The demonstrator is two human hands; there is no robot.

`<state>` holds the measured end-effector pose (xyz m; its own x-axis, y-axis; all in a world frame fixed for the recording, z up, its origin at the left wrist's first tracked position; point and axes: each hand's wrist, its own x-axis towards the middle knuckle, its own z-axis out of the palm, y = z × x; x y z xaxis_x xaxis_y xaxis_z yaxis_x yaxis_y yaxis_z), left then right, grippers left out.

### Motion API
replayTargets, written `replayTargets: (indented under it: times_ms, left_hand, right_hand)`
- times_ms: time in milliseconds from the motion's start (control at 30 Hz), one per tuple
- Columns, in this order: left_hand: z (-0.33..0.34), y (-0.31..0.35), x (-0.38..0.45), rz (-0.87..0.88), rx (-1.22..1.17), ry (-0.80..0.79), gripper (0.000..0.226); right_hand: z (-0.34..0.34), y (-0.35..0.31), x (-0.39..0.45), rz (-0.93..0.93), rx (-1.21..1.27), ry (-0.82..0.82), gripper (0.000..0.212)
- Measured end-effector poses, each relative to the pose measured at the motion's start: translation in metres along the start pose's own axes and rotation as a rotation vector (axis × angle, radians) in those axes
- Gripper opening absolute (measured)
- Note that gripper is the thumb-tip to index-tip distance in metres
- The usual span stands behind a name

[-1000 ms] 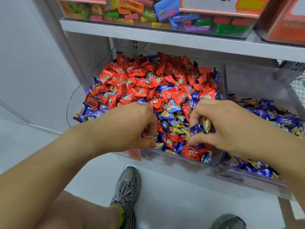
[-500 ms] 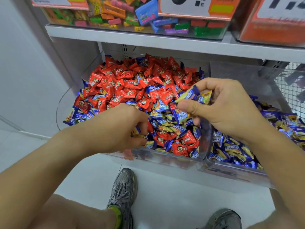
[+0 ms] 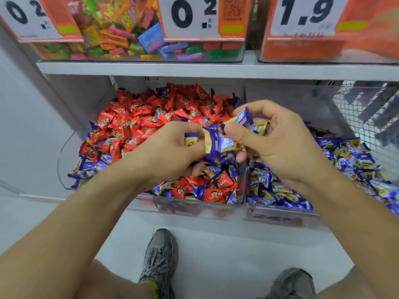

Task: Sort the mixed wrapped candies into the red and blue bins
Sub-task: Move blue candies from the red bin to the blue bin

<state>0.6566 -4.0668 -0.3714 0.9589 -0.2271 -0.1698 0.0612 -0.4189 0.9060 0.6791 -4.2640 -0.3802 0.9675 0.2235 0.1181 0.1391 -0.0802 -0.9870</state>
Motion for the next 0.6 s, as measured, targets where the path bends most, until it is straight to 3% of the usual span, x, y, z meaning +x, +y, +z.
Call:
replayTargets:
  times_ms: [333, 600]
  left_hand:
    - [0.11, 0.065, 0.086, 0.124, 0.138, 0.115, 0.015]
    - [0.116, 0.06, 0.105, 0.295, 0.511, 0.005, 0.029]
  right_hand:
    - [-0.103, 0.017, -0.012, 0.138, -0.018, 0.255, 0.015]
    - [-0.167, 0.038, -0.017, 0.213, -0.271, 0.439, 0.028]
